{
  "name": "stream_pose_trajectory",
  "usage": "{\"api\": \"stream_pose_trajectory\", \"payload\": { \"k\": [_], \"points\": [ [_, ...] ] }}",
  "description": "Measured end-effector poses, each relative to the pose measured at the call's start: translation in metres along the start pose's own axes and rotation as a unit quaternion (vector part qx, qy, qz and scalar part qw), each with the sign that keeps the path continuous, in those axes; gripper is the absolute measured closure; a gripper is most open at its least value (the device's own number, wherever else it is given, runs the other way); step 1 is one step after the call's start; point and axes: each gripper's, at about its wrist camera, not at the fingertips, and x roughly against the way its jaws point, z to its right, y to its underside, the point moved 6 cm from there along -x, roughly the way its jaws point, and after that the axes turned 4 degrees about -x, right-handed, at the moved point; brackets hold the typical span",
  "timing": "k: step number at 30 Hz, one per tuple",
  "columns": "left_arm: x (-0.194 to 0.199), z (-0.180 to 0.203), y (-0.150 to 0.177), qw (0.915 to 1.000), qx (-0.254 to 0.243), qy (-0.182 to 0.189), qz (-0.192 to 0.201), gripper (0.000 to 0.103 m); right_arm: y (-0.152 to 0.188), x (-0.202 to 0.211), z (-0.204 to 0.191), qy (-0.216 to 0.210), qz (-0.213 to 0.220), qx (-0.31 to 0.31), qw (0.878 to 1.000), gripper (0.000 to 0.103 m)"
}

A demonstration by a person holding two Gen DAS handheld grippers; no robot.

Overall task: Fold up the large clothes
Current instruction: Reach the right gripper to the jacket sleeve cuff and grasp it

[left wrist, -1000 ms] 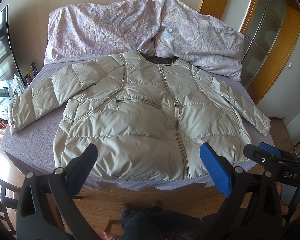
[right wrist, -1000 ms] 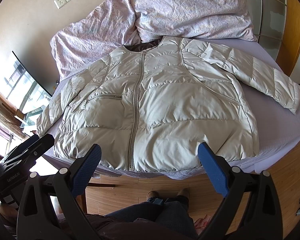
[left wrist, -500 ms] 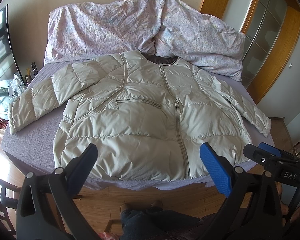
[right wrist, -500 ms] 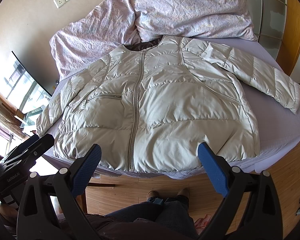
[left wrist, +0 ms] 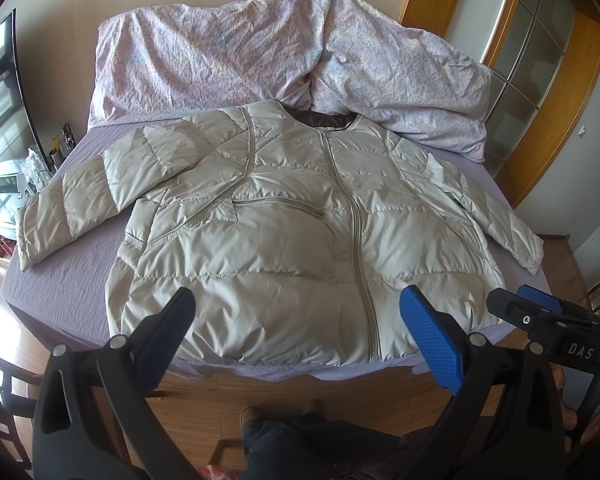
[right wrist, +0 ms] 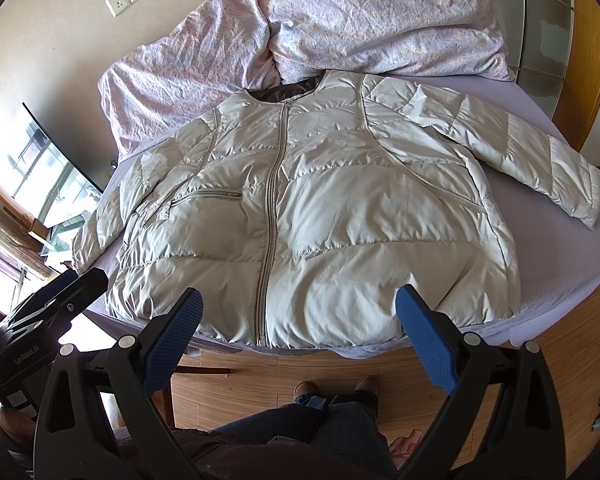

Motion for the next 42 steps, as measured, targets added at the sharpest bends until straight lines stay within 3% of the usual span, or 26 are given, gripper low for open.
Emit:
{"api": "stream_pose_trajectory", "payload": {
  "k": [10,20,25,34,42],
  "points": [
    [-0.003,-0.002,0.0,1.0,0.002,-0.001,-0.006,0.002,-0.013,-0.009,0.011,0.0,0.004,-0.017,1.0,0.004],
    [-0.035,-0.007,-0.023,0.9996,0.01,-0.024,-0.011,0.002,-0.043,-0.034,0.058,0.025,0.015,-0.079,0.996,0.003],
    [-0.05,-0.009,-0.032,0.9992,0.015,-0.031,-0.018,0.002,-0.068,-0.048,0.109,0.058,0.03,-0.115,0.991,0.003],
    [-0.078,-0.007,-0.051,0.9982,0.028,-0.041,-0.034,0.002,-0.114,-0.058,0.236,0.138,0.038,-0.207,0.968,0.004],
    [-0.096,0.007,-0.063,0.9979,0.032,-0.035,-0.045,0.002,-0.143,-0.04,0.345,0.212,0.057,-0.266,0.939,0.02]
  ]
}}
